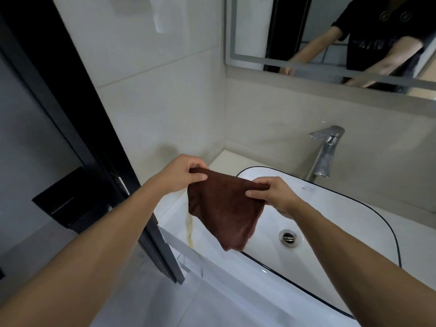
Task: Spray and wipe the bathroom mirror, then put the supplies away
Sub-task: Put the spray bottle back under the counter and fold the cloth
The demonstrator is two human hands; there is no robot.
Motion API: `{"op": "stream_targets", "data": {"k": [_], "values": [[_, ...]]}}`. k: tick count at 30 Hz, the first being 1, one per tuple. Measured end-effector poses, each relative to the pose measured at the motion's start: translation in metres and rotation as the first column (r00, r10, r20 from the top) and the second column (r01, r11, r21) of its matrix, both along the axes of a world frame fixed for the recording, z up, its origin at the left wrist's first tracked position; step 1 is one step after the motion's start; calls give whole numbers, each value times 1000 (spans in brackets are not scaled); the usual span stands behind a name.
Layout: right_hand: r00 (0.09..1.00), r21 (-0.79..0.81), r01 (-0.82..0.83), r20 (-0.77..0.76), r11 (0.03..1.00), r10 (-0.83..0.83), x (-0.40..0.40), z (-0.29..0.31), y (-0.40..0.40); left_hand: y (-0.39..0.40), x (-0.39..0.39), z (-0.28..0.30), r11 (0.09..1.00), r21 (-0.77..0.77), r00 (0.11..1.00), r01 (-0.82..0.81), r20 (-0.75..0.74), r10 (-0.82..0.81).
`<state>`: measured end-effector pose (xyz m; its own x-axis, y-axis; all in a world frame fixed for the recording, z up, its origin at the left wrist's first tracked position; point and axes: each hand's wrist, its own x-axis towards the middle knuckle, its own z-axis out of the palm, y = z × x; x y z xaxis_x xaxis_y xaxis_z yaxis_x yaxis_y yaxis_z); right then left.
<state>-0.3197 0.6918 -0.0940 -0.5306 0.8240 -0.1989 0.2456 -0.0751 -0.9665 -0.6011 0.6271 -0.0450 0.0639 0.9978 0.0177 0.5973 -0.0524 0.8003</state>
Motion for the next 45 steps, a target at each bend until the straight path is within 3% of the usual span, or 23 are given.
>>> {"op": "stream_targets", "data": {"k": [4, 8, 13, 22, 32, 45], "values": [[984, -73, 62, -161, 995, -73, 2, 25, -14, -23, 2, 17, 998, -56, 976, -28, 214, 40], [960, -57, 101, -256, 993, -112, 1, 50, -23, -46, 7, 31, 994, -40, 935, -100, 338, 108], [949, -18, 51, -309, 999, -54, -1, 72, -43, -87, 19, 52, 961, 76, 911, -264, 346, 223], [951, 5, -73, -301, 997, 71, -12, 75, -120, -210, 56, 50, 797, 183, 795, -575, 357, 491], [976, 110, -114, -171, 987, 132, -29, 16, -224, -322, 53, -22, 696, 214, 722, -685, 327, 610], [984, 188, -76, -144, 979, 104, -63, -118, -260, -349, 26, -168, 641, 250, 683, -726, 372, 628]]}}
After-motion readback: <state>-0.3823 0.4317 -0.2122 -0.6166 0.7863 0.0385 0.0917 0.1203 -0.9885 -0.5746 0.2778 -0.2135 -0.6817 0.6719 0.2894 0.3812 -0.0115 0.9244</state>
